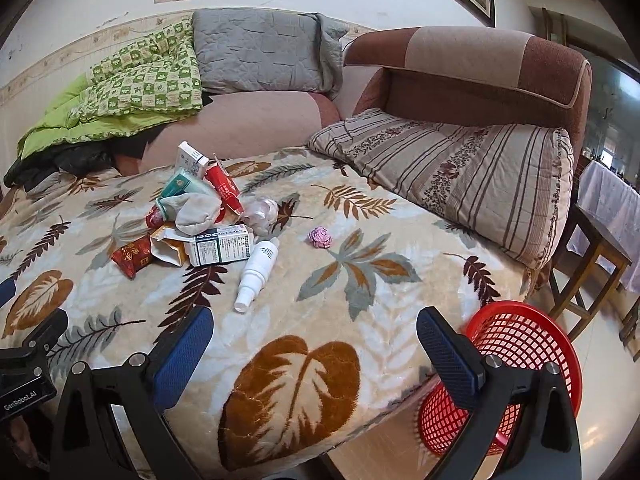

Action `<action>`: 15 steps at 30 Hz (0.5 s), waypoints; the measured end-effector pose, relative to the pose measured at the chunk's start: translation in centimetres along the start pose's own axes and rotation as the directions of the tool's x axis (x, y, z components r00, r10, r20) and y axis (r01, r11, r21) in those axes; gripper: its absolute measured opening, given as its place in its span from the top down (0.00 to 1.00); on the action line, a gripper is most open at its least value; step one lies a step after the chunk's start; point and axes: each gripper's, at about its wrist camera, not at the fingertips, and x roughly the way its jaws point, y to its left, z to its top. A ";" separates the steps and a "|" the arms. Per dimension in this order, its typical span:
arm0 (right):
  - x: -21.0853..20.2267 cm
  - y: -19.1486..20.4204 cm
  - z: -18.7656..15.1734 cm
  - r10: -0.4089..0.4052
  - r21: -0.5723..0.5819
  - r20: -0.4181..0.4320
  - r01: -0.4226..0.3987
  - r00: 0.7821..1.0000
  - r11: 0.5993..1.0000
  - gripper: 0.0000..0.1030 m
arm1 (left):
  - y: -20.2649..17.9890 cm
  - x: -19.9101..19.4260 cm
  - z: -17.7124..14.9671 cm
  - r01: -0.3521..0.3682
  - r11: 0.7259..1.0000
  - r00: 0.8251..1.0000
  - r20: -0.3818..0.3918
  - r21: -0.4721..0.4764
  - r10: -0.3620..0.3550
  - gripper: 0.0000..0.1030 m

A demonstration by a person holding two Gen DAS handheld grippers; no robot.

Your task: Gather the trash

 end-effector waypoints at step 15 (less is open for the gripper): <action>0.0 -0.1 0.1 -0.003 -0.006 -0.007 0.003 1.000 1.000 0.01 | -0.1 0.1 0.0 -0.003 1.000 1.000 -0.001 0.000 0.003 0.00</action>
